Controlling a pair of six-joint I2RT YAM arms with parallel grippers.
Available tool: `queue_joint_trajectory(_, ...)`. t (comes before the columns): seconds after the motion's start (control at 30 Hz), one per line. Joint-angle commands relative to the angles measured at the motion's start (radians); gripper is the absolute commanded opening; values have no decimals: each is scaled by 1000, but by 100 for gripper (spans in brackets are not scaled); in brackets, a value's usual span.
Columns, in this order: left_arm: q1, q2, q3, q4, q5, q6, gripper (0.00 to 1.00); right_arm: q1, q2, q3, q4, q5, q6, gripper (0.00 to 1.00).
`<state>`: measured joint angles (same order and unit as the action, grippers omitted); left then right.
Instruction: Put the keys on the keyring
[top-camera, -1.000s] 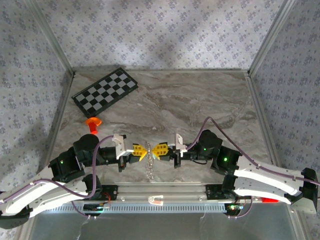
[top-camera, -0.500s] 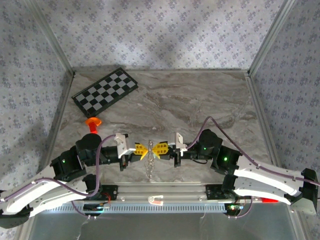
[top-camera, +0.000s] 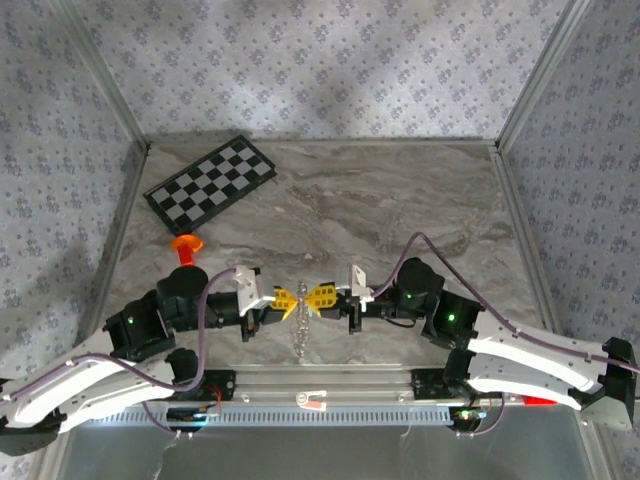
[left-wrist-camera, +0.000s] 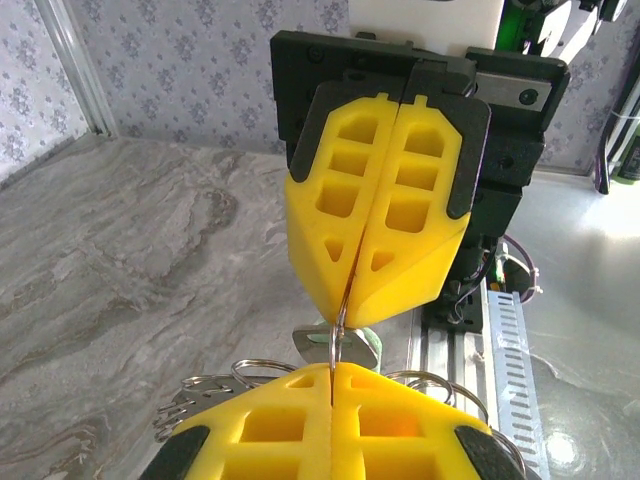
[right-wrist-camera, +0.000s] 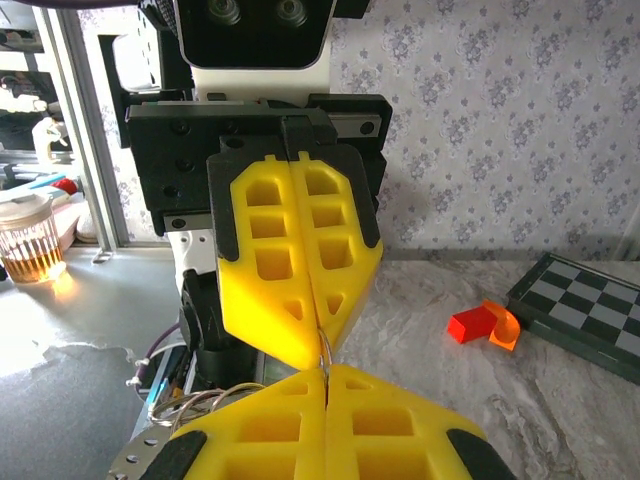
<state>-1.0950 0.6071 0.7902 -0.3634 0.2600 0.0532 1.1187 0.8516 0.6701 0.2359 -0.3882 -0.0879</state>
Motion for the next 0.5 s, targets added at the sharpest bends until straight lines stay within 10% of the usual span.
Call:
queue_joint_trajectory(0.0, -5, 10, 38, -3, -4, 13, 0, 0, 0, 28, 17, -9, -18, 0)
queue_joint_trajectory(0.47, -5, 19, 41, -15, -4, 15, 0, 0, 15, 30, 7, -15, -19, 0)
